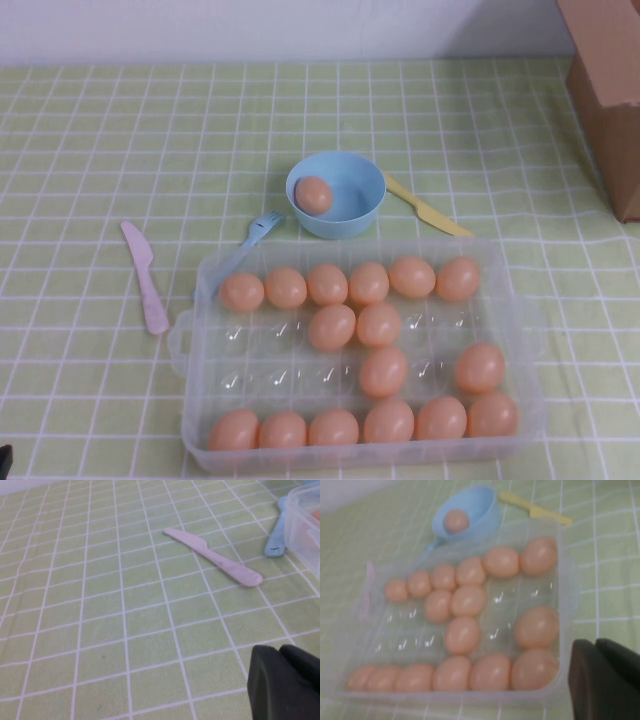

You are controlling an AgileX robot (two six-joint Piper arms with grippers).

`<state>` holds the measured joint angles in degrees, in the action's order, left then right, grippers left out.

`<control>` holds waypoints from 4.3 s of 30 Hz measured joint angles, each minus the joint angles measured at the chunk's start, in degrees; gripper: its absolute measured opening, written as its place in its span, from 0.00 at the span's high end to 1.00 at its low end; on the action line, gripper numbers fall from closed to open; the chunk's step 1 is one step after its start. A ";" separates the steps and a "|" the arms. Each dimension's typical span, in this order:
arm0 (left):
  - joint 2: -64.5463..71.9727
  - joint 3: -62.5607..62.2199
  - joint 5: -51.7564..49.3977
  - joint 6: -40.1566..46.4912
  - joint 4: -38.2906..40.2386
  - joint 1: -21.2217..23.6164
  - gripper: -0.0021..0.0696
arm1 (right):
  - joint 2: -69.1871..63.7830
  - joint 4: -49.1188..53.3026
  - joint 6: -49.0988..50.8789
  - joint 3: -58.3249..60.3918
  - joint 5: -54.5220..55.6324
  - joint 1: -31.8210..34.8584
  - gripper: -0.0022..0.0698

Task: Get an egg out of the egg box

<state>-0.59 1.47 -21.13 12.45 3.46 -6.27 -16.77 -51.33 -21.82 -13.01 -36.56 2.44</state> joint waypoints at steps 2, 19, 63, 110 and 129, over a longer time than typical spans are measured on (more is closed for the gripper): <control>0.00 0.00 0.00 0.00 0.00 0.00 0.98 | -8.24 4.15 -0.67 -6.68 -6.26 0.00 0.99; 0.00 0.00 0.00 0.00 0.00 0.00 0.98 | -52.81 35.65 1.88 -48.17 -29.40 -13.52 0.99; 0.00 0.00 0.00 0.00 0.00 0.00 0.98 | -85.73 49.44 24.13 -63.63 -29.06 -35.29 0.23; 0.00 0.00 0.00 0.00 0.00 0.00 0.98 | -91.88 50.69 11.45 -65.63 -29.39 -36.40 0.35; 0.00 0.00 0.00 0.00 0.00 0.00 0.98 | -93.91 53.06 11.45 -92.67 -32.15 -36.20 0.35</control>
<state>-0.59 1.47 -21.13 12.45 3.46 -6.27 -110.68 1.73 -10.37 -105.68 -68.71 -33.76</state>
